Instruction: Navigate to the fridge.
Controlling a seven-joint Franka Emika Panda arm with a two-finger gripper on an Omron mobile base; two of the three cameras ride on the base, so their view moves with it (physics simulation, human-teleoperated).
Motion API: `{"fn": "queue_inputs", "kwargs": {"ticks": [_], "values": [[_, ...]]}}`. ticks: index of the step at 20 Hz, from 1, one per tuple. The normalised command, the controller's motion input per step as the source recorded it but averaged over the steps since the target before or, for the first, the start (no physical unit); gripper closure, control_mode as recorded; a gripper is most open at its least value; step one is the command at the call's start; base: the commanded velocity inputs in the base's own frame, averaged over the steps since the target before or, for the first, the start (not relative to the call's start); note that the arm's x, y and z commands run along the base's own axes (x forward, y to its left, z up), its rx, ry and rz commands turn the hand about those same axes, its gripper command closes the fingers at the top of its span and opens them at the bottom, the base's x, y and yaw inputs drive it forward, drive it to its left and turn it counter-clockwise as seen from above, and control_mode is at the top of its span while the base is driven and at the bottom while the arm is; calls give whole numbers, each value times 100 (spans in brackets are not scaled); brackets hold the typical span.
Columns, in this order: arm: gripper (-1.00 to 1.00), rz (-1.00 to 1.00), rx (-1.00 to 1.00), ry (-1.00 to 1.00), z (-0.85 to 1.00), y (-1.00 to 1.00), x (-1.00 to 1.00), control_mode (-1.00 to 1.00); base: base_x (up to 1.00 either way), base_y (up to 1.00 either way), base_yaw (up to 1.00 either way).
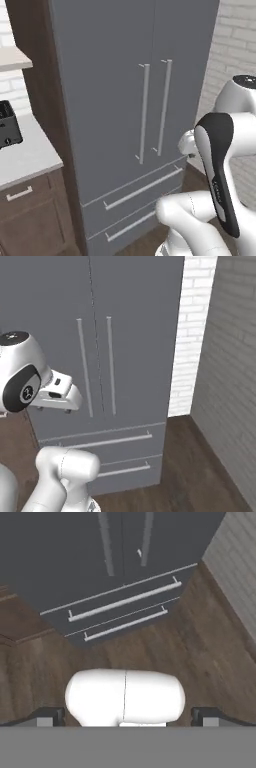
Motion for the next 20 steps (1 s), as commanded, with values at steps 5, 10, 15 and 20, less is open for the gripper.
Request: {"fn": "queue_inputs", "kwargs": {"ticks": [5, 10, 15, 20], "values": [[-100, 0, 0, 0, 0, 0, 0, 100, 47, -36, 58], [-100, 0, 0, 0, 0, 0, 0, 100, 43, -50, 35], [-100, 0, 0, 0, 0, 0, 0, 100, 36, -50, 23], [-100, 0, 0, 0, 0, 0, 0, 100, 51, -7, 8]]}}
